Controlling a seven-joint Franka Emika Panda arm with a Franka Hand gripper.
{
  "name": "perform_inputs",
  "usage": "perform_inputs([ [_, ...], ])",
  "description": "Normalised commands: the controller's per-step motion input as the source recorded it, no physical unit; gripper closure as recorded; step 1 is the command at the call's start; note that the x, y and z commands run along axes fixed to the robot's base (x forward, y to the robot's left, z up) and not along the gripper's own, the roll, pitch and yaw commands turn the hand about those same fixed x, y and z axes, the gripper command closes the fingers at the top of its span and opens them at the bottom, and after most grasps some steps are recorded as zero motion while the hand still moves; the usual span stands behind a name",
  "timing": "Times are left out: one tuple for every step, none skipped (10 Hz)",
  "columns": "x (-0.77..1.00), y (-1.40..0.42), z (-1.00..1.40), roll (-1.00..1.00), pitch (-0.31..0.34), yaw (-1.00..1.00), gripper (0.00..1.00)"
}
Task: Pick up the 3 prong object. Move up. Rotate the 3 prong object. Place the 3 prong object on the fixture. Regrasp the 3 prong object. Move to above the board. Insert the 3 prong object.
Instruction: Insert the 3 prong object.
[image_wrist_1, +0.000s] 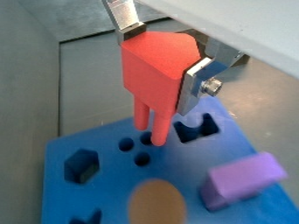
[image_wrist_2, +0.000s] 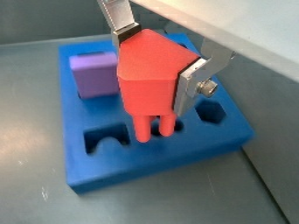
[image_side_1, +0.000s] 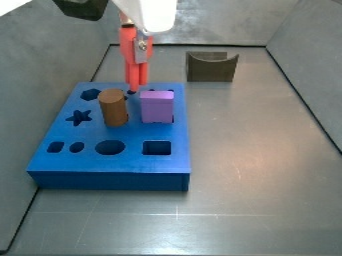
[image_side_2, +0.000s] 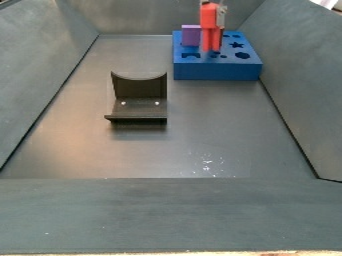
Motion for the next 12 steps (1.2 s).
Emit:
perform_inputs([
  [0.0, 0.0, 0.0, -0.01, 0.0, 0.0, 1.0],
  [-0.32, -0.15, -0.28, 0.0, -0.034, -0.21, 1.0],
  [0.0, 0.0, 0.0, 0.0, -0.039, 0.0, 1.0],
  [0.0, 0.0, -0.12, 0.0, 0.0, 0.0, 1.0],
  [-0.14, -0.2, -0.23, 0.0, -0.033, -0.07, 1.0],
  [0.0, 0.0, -0.01, 0.0, 0.0, 0.0, 1.0],
  [-0.07, -0.13, -0.21, 0.0, -0.02, 0.0, 1.0],
  [-0.09, 0.0, -0.05, 0.0, 0.0, 0.0, 1.0],
  [-0.01, 0.0, -0.05, 0.0, 0.0, 0.0, 1.0],
  [-0.31, -0.13, -0.27, 0.02, -0.019, -0.17, 1.0],
  [0.0, 0.0, -0.1, -0.02, 0.0, 0.0, 1.0],
  [-0.01, -0.1, -0.13, 0.0, -0.019, 0.0, 1.0],
])
